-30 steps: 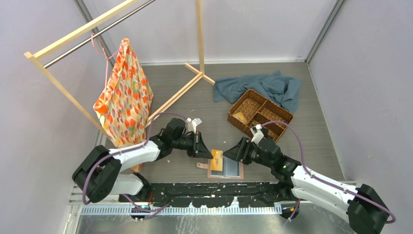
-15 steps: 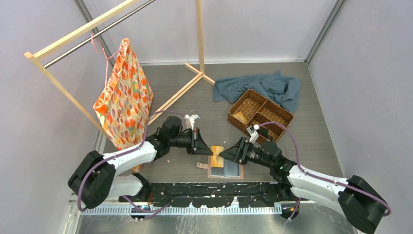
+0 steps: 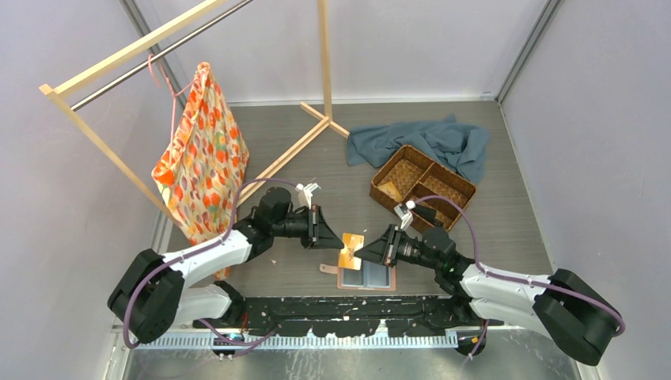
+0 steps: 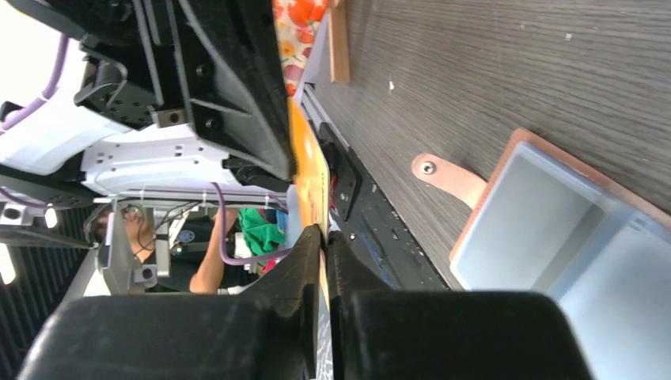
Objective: Take the credit cards out of the card holder
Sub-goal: Place the credit card in the storage box.
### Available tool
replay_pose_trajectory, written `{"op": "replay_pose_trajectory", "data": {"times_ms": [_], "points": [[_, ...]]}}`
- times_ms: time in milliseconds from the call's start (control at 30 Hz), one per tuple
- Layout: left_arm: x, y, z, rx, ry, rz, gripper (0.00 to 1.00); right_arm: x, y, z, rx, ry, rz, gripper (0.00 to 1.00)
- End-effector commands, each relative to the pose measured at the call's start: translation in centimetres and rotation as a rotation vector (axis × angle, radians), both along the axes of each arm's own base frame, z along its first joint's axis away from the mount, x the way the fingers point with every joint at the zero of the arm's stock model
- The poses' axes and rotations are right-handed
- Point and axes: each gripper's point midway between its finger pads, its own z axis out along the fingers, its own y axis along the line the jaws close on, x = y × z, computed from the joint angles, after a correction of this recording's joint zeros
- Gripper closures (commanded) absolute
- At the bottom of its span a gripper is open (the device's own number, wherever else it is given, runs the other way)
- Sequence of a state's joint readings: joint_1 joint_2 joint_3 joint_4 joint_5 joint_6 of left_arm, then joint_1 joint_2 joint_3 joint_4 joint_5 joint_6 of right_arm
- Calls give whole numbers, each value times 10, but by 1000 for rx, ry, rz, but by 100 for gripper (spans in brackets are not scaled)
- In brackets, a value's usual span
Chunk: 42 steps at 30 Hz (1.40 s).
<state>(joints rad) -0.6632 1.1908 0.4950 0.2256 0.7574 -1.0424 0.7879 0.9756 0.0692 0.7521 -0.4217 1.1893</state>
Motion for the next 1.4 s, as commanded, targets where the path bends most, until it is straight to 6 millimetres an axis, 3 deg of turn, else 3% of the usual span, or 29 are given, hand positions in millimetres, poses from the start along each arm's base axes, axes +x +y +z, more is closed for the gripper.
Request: {"op": "replay_pose_trajectory", "data": {"times_ms": [0,33,133,200,300,367,467,600,733,967,1200,1233,1300,1333,1367], "points": [[4,-3,15,-22,-36,1,99,2,4,33,83,-91,14,98],[4,-2,11,8,-29,2,96,2,4,36,85,-101,10,99],[7,3,6,81,-47,0,73,8,0,32,16,-107,-23,99],[10,8,8,125,-63,7,67,14,-6,32,-58,-126,-58,99],[18,27,9,257,-118,58,60,38,-30,35,-246,-154,-200,99],[23,43,10,354,-147,90,58,54,-55,38,-390,-151,-291,99],[27,59,20,407,-190,127,58,80,-82,59,-465,-149,-383,99],[27,63,32,390,-218,152,58,121,-99,81,-499,-163,-378,99],[22,64,29,371,-199,164,58,161,-117,81,-605,-139,-360,100],[13,71,32,363,-202,185,58,218,-137,53,-714,-31,-506,100],[8,82,31,387,-197,217,60,249,-143,7,-723,48,-607,99],[8,82,31,387,-196,219,60,253,-142,5,-719,41,-611,92],[6,84,32,387,-195,226,60,262,-145,5,-729,18,-631,58],[6,84,33,385,-195,228,60,264,-147,8,-743,8,-635,46],[5,84,33,383,-192,229,60,263,-150,10,-769,4,-640,42]]}}
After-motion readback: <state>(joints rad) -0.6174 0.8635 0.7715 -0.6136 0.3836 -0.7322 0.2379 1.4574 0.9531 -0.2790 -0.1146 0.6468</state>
